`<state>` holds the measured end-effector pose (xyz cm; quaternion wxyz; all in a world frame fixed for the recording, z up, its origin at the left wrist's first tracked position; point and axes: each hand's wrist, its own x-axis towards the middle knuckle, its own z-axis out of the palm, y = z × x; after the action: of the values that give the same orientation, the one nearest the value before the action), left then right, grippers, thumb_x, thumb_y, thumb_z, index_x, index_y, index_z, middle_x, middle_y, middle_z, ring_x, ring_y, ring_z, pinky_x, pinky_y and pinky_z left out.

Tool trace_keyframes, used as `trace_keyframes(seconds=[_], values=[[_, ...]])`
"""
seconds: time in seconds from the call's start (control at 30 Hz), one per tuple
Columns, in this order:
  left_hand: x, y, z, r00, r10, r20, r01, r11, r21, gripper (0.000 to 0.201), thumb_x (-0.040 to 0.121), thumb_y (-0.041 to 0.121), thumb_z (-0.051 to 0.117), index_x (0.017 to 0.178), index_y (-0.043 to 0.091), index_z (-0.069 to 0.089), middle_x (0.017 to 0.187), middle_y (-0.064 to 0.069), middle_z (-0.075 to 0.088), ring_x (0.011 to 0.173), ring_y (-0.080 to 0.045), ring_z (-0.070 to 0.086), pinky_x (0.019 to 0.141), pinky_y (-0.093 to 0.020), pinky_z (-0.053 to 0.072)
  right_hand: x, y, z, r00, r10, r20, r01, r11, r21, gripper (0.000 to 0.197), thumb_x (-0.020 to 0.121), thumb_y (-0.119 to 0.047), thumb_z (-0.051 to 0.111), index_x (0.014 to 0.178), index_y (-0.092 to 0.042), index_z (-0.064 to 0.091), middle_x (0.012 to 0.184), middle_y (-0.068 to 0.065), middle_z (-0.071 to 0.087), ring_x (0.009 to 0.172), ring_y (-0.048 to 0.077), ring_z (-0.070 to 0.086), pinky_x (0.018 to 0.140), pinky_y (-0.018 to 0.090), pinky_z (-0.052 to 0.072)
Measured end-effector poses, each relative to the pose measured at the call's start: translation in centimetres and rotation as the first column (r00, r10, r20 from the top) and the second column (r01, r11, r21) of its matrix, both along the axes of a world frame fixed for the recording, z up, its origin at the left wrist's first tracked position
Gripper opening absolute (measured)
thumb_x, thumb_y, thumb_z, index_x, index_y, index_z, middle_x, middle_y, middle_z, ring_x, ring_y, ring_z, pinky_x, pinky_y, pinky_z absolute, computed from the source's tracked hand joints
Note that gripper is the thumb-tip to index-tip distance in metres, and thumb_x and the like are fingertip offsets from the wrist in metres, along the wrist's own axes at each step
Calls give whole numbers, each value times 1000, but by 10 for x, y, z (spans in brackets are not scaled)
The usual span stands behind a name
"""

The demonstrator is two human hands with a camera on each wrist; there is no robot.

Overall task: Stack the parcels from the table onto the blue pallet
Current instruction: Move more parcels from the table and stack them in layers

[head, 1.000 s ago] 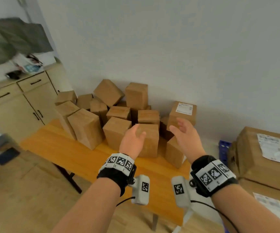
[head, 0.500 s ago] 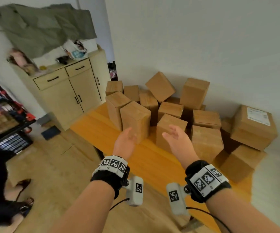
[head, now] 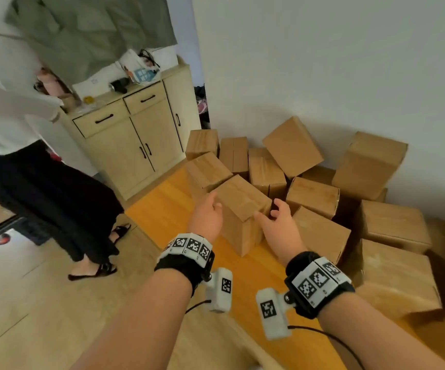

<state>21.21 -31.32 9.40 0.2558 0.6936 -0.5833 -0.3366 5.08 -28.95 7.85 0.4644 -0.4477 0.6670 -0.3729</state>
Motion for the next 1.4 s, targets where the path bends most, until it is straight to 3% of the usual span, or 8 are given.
trace_keyframes(seconds=[0.13, 0.27, 0.43, 0.7, 0.93, 1.1, 1.3, 1.4], values=[[1, -34, -5, 989, -34, 143, 29, 999, 35, 47, 104, 22, 34, 151, 17, 29, 158, -3, 27, 144, -21, 27, 117, -39, 27, 2, -30, -15, 1000, -7, 2, 7, 999, 50, 85, 93, -36, 63, 156, -26, 7, 152, 7, 39, 131, 26, 48, 104, 44, 46], [3, -50, -13, 987, -47, 154, 34, 996, 83, 47, 104, 23, 36, 150, 17, 30, 155, -5, 30, 138, -23, 37, 110, -37, 34, 5, -44, -24, 998, 23, -55, -17, 995, 98, 88, 91, -39, 63, 156, -24, 6, 150, 8, 40, 129, 27, 48, 101, 39, 46], [9, -55, -19, 988, -27, 152, 20, 999, 45, 42, 104, 25, 35, 146, 18, 36, 150, -7, 31, 121, -28, 51, 89, -29, 39, 9, -49, -30, 990, 40, -134, -26, 995, 99, 83, 90, -39, 65, 153, -23, 14, 143, 9, 44, 123, 28, 50, 97, 36, 45], [39, -48, -23, 998, -23, 54, 19, 996, 82, 45, 102, 38, 38, 141, 18, 46, 135, -9, 43, 104, -28, 57, 92, -39, 48, 30, -27, -22, 991, -128, -50, 130, 991, 44, 56, 90, -40, 65, 137, -25, 39, 130, 3, 48, 105, 17, 54, 78, 24, 44], [69, -15, -39, 996, -66, -57, 76, 979, 190, 72, 93, 71, 22, 87, 10, 60, 87, -19, 59, 73, -30, 55, 62, -35, 38, 64, 9, -21, 968, -231, -96, 231, 973, -6, 23, 94, -46, 57, 102, -24, 53, 114, -2, 54, 97, 16, 57, 82, 34, 50], [85, 7, -63, 988, -150, -43, 156, 938, 309, 83, 91, 72, 22, 117, 4, 61, 97, -21, 62, 91, -36, 59, 79, -40, 45, 83, 45, -40, 941, -304, -148, 316, 946, 66, 27, 93, -36, 62, 109, -17, 52, 109, 0, 58, 89, 15, 58, 67, 25, 46], [95, 29, -91, 949, -313, -30, 295, 852, 431, 60, 98, 56, 37, 126, 7, 54, 120, -14, 61, 104, -30, 57, 84, -32, 42, 104, 80, -62, 947, -313, -78, 322, 910, 263, 57, 91, -31, 65, 141, -15, 40, 130, 1, 59, 109, 17, 59, 90, 33, 51], [96, 39, -102, 930, -365, -33, 337, 817, 467, 56, 99, 50, 40, 133, 7, 48, 125, -14, 59, 110, -31, 57, 91, -35, 46, 109, 90, -69, 950, -297, -93, 312, 902, 300, 59, 93, -28, 64, 144, -14, 38, 135, 3, 57, 103, 15, 55, 82, 27, 45]])
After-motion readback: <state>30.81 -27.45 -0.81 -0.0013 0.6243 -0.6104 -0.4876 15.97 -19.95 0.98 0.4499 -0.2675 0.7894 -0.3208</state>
